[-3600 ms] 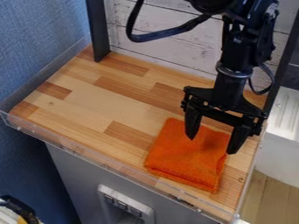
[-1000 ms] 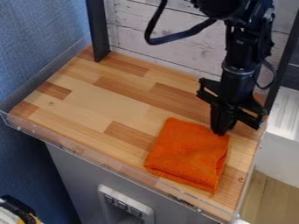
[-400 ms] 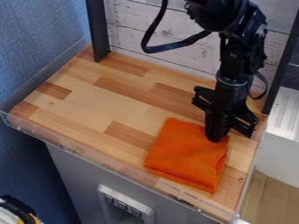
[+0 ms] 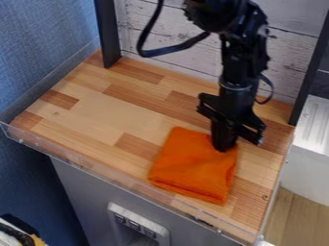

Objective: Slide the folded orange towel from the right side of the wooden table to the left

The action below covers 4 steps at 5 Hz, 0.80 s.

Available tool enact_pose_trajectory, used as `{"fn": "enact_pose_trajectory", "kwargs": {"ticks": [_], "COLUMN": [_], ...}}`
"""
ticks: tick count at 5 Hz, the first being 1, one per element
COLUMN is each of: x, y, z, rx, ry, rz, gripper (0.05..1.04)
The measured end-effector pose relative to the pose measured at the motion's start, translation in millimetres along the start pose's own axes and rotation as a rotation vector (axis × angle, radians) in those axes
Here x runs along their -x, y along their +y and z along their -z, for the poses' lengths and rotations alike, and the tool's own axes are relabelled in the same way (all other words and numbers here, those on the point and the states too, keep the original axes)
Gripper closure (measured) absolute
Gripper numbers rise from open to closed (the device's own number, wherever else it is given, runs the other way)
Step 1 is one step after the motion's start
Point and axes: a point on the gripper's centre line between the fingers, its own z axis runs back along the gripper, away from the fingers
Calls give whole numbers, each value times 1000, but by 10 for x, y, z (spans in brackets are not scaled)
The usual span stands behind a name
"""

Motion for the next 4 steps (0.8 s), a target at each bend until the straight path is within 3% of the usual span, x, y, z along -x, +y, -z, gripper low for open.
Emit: {"fn": "enact_pose_trajectory", "kwargs": {"ticks": [4], "x": [345], "y": [1081], "z": [2], "rx": [14], "ry": [-29], "rz": [-183], "gripper": [1025]}}
